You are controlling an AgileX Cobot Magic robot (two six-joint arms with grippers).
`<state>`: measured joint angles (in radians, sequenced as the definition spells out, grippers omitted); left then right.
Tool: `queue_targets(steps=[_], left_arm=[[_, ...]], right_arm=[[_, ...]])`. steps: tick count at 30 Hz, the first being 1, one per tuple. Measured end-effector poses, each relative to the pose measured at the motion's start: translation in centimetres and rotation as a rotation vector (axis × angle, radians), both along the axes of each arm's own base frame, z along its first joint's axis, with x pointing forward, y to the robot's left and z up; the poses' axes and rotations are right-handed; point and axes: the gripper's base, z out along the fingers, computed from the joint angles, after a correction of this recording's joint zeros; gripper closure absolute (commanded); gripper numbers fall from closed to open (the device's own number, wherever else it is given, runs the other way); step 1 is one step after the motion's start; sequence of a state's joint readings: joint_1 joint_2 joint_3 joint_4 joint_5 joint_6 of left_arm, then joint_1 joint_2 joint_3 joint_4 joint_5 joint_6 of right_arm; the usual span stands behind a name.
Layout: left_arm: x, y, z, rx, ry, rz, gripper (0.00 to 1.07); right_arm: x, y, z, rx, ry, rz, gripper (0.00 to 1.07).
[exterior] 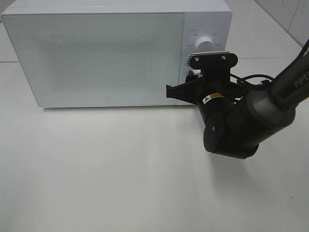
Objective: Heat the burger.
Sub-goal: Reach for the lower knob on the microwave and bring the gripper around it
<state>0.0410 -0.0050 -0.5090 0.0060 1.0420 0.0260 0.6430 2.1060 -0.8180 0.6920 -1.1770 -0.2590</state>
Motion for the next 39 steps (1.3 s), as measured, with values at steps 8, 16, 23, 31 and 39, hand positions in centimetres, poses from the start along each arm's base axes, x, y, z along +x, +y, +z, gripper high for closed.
queue_targets(steps=[8, 16, 23, 31, 39], left_arm=[[0.00, 0.00, 0.00, 0.000, 0.000, 0.000, 0.09], [0.00, 0.00, 0.00, 0.000, 0.000, 0.000, 0.09], [0.00, 0.00, 0.00, 0.000, 0.000, 0.000, 0.09], [0.00, 0.00, 0.00, 0.000, 0.000, 0.000, 0.09], [0.00, 0.00, 0.00, 0.000, 0.000, 0.000, 0.09]], right_arm=[[-0.06, 0.00, -0.06, 0.303, 0.010, -0.031, 1.07], [-0.20, -0.15, -0.17, 0.963, 0.051, -0.131, 1.07], [-0.23, -0.16, -0.19, 1.538, 0.093, -0.248, 1.07], [-0.23, -0.15, -0.19, 1.810, 0.113, -0.306, 1.07], [-0.23, -0.13, -0.18, 1.866, 0.118, -0.315, 1.07]])
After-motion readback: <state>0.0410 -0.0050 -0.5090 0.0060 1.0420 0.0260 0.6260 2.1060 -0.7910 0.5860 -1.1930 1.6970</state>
